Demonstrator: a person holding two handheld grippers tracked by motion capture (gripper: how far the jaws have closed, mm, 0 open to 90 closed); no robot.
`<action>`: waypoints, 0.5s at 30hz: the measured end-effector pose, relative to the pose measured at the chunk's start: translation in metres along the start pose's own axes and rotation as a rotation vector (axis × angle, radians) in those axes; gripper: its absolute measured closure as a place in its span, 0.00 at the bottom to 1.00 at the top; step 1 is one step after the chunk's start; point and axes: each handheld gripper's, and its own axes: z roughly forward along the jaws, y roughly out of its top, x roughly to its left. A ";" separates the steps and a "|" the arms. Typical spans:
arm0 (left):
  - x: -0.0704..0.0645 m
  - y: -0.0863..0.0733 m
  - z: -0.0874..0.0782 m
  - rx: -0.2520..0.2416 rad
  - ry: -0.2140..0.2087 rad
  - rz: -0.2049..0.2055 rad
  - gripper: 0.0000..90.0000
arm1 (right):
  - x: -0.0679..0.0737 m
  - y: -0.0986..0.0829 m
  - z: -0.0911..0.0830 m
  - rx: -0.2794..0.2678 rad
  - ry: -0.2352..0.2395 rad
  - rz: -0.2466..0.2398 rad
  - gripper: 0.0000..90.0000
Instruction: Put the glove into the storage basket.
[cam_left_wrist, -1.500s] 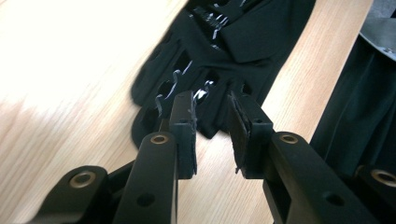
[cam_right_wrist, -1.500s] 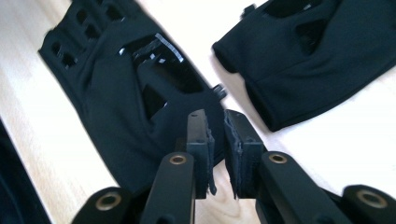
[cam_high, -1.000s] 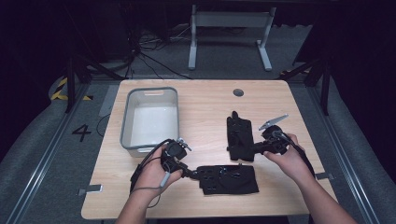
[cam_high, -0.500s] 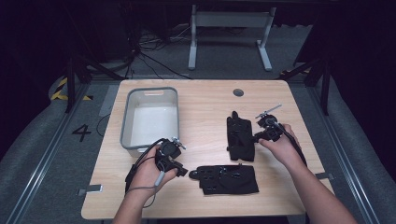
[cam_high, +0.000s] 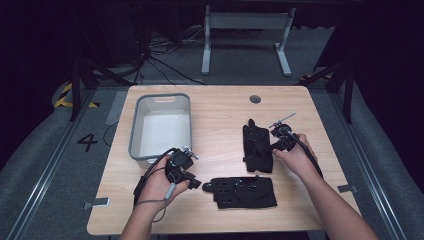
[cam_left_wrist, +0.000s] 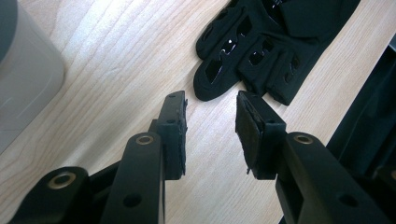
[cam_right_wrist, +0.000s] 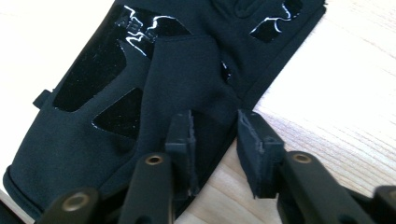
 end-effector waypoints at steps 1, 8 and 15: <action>0.000 0.000 0.000 0.000 0.000 0.000 0.71 | 0.000 0.000 0.000 0.000 0.000 0.000 0.75; 0.000 0.000 0.000 0.000 -0.003 0.001 0.71 | 0.005 0.002 0.001 0.004 0.002 -0.003 0.93; 0.001 -0.001 0.000 -0.001 -0.004 -0.004 0.71 | 0.011 0.003 -0.008 -0.028 -0.023 -0.028 0.96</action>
